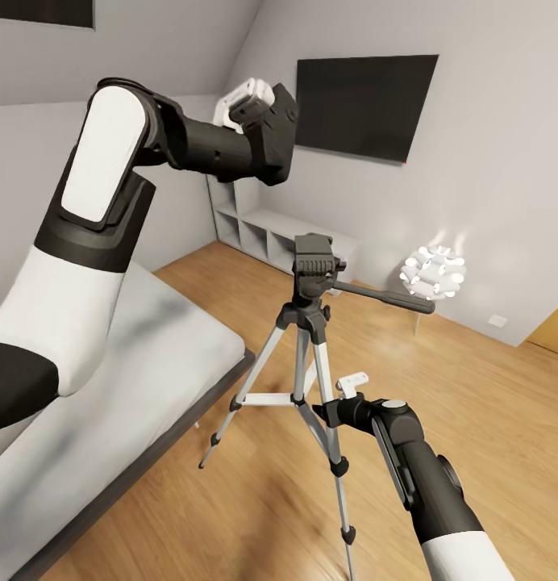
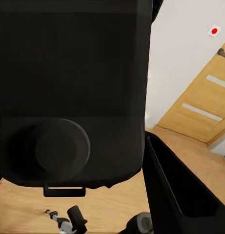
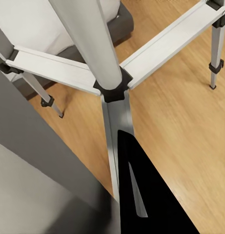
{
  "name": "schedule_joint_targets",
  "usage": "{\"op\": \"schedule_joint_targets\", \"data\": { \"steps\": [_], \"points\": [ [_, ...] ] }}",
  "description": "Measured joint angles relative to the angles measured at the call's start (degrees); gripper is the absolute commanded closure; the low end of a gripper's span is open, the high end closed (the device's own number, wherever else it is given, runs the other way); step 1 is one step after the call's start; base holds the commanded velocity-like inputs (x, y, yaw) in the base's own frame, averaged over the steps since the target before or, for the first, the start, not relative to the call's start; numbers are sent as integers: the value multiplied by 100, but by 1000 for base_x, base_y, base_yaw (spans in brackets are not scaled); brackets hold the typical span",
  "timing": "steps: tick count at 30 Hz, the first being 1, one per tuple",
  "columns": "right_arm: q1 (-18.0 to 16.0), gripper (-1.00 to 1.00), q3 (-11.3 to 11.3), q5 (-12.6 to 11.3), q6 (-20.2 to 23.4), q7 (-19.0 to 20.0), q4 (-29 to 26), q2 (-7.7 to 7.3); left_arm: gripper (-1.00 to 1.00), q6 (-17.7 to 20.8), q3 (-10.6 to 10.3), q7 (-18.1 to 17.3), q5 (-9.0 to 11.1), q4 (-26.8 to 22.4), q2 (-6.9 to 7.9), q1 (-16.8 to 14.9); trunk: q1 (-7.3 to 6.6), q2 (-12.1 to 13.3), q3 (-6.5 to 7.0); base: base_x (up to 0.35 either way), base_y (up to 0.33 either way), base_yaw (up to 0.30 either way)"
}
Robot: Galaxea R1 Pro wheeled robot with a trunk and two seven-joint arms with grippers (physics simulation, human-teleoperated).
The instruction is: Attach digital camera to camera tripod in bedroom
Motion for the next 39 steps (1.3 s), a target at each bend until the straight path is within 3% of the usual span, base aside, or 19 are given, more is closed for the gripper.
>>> {"op": "schedule_joint_targets", "data": {
  "steps": [4, 11, 15, 19, 21, 23, 26, 29, 31, 33, 35, 36, 39],
  "points": [
    [0, 100, 0, 9, -7, 0, 0, 3, 100, -129, -47, 115, -74, 52, -51, 16, 0, 0, 0, 0, 0, 0],
    [0, 100, 0, 29, -12, -5, 0, 10, 100, -860, -73, 221, -149, -46, -48, 65, 0, -1, 0, 0, 0, 0],
    [1, 100, 1, 0, -2, -5, 0, 7, 100, -897, -88, 246, -158, -381, -36, 73, 0, -1, 0, 0, 0, 0],
    [0, 100, 0, 27, -8, -7, 0, 5, 100, -599, -77, 104, -131, -519, 33, 74, 0, 0, 0, 0, 0, 0],
    [0, 100, 0, 27, -8, -7, 0, 5, 100, -200, -70, -281, -105, -543, 72, 74, 0, 0, 0, 0, 0, 0],
    [0, 100, 0, 26, -8, -7, 0, 5, 100, -77, -64, -597, -154, -542, 122, 73, 0, 0, 0, 0, 0, 0],
    [0, 100, 0, 26, -8, -7, 0, 5, 100, 44, -65, -1558, -193, -495, 390, 58, 0, 0, 0, 0, 0, 0],
    [0, 100, 0, 24, -8, -8, 0, 5, 100, 85, -129, -2224, -377, -379, 662, 27, 0, 0, 0, 0, 0, 0],
    [0, 100, 0, 23, -9, -8, 0, 4, 100, 85, -318, -2641, -560, -251, 845, -44, 0, 0, 0, 0, 0, 0],
    [0, 100, 0, 24, -9, -8, 0, 4, 100, 82, -664, -3074, -720, -146, 1021, -179, 0, 0, 0, 0, 0, 0],
    [0, 100, 0, 21, -7, -9, 0, 4, 100, 81, -1276, -3561, -892, -53, 1242, -343, 0, 0, 0, 0, 0, 0],
    [0, 100, 0, 20, -1, -9, 0, -1, 100, 83, -1836, -3930, -1297, -48, 1454, -429, -1, 0, -1, 0, 0, 0],
    [0, 100, -1, 28, -3, -1, 0, -3, 100, 83, -2057, -4112, -1624, -139, 1572, -460, 0, 0, 0, 0, 0, 0]
  ]
}}
